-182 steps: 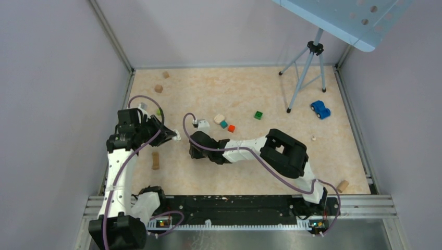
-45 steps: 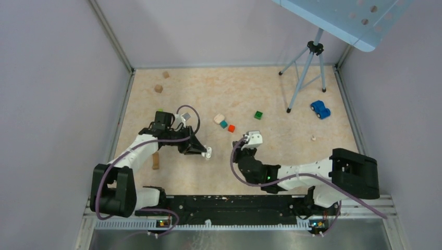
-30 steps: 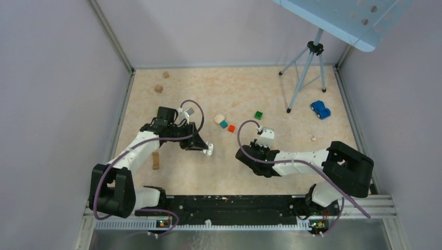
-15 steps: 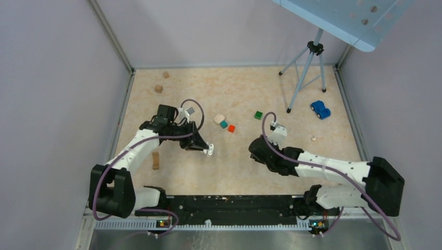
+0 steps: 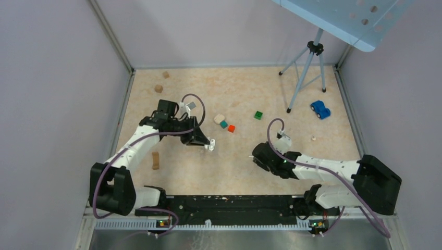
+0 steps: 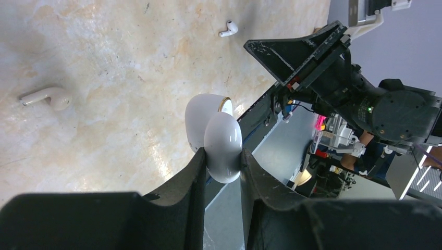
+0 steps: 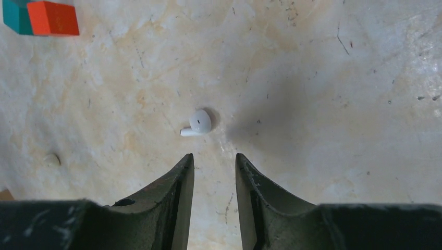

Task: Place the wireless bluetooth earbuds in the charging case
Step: Pick up the charging case from the center of the board.

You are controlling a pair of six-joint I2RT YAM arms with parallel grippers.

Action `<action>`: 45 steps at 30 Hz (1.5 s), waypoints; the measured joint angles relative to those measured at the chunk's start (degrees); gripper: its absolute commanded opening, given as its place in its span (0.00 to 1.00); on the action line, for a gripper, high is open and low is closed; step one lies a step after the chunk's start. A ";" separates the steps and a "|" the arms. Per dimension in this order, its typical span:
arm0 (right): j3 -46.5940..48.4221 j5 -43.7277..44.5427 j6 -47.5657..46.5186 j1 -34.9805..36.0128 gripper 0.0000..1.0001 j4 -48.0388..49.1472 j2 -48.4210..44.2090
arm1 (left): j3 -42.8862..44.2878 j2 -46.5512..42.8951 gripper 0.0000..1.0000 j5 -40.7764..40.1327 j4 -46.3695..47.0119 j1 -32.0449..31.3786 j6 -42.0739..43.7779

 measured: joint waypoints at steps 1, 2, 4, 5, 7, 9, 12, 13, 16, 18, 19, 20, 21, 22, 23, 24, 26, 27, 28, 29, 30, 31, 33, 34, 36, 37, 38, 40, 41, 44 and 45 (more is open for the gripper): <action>0.00 -0.09 0.24 -0.39 0.34 0.92 0.94 | 0.24 0.28 0.01 0.11 -0.04 -0.02 0.15; 0.00 -0.22 0.70 -0.85 0.34 1.86 2.23 | 0.55 0.52 0.01 0.11 -0.24 -0.04 0.35; 0.00 -0.59 1.62 -1.42 0.34 3.08 4.20 | 1.05 0.76 0.01 0.11 -0.48 -0.04 0.83; 0.00 -0.74 2.08 -1.64 0.34 3.72 5.11 | 1.27 0.79 0.01 0.11 -0.63 -0.04 1.05; 0.15 -0.90 3.15 -1.99 0.34 5.60 6.62 | 2.10 0.83 0.01 0.07 -1.31 -0.04 1.46; 0.22 -1.01 3.82 -2.23 0.34 7.30 7.50 | 2.82 0.87 0.01 -0.17 -1.70 -0.04 1.84; 0.72 -1.05 4.22 -2.58 0.33 8.90 8.87 | 3.45 0.98 0.01 -0.17 -1.81 -0.04 2.34; 1.11 -1.07 4.20 -2.69 0.32 9.18 9.42 | 3.48 1.05 0.01 -0.15 -1.79 -0.04 2.49; 2.12 -1.05 4.15 -2.89 0.30 9.51 10.82 | 3.48 1.27 0.01 -0.15 -2.08 -0.04 2.67; 2.75 -1.05 4.22 -2.91 0.29 9.35 11.58 | 3.48 1.49 0.01 -0.13 -2.27 -0.04 2.73; 2.95 -1.05 4.17 -2.93 0.29 9.40 11.89 | 3.48 1.51 0.01 -0.15 -2.36 -0.04 2.75; 3.28 -1.05 4.20 -2.95 0.30 9.33 12.24 | 3.48 1.51 0.01 -0.15 -2.40 -0.04 2.75; 3.67 -1.03 4.24 -2.97 0.30 9.18 12.66 | 3.48 1.51 0.01 -0.13 -2.40 -0.04 2.75; 4.17 -1.09 4.28 -3.10 0.30 9.01 13.11 | 3.48 1.51 0.01 -0.13 -2.43 -0.04 2.75; 4.72 -1.20 4.28 -3.21 0.29 8.72 13.62 | 3.48 1.51 0.01 -0.13 -2.43 -0.04 2.75; 5.51 -1.31 4.44 -3.39 0.29 8.39 14.32 | 3.48 1.51 0.01 -0.13 -2.43 -0.04 2.75; 7.37 -1.62 4.46 -3.82 0.28 7.26 15.89 | 3.48 1.51 0.01 -0.13 -2.43 -0.04 2.75; 8.57 -1.75 4.48 -4.00 0.27 6.47 16.87 | 3.45 1.49 0.01 -0.13 -2.45 -0.04 2.75; 9.64 -1.79 4.44 -4.13 0.27 5.70 17.70 | 3.45 1.49 0.01 -0.13 -2.45 -0.04 2.75; 10.80 -1.95 4.48 -4.28 0.27 4.92 18.69 | 3.43 1.46 0.01 -0.13 -2.45 -0.04 2.75; 11.91 -2.10 4.44 -4.42 0.26 4.28 19.58 | 3.43 1.46 0.01 -0.13 -2.45 -0.04 2.75; 12.70 -2.23 4.42 -4.50 0.25 3.89 20.28 | 3.39 1.46 0.01 -0.13 -2.43 -0.04 2.75; 13.81 -2.47 4.42 -4.70 0.24 3.26 21.20 | 3.26 1.46 0.01 -0.11 -2.43 -0.04 2.75; 14.08 -2.60 4.39 -4.74 0.24 3.06 21.38 | 3.19 1.46 0.01 -0.11 -2.45 -0.04 2.75; 14.08 -2.64 4.42 -4.79 0.24 3.04 21.46 | 3.02 1.44 0.01 -0.09 -2.45 -0.04 2.75; 14.10 -2.67 4.39 -4.83 0.23 3.04 21.46 | 3.02 1.44 0.01 -0.09 -2.49 -0.04 2.75; 14.10 -2.75 4.39 -4.87 0.21 3.04 21.46 | 3.02 1.44 0.01 -0.09 -2.49 -0.04 2.75; 14.12 -3.13 4.07 -5.11 0.18 3.04 21.46 | 3.02 1.44 0.01 -0.07 -2.49 -0.04 2.75; 14.19 -3.23 3.93 -5.20 0.18 2.97 21.46 | 3.02 1.44 0.01 -0.07 -2.49 -0.04 2.75; 14.34 -3.48 3.28 -5.35 0.16 2.80 21.51 | 2.99 1.38 0.01 -0.02 -2.47 -0.04 2.75; 14.34 -3.50 2.95 -5.35 0.16 2.82 21.49 | 2.97 1.36 0.01 0.07 -2.47 -0.04 2.75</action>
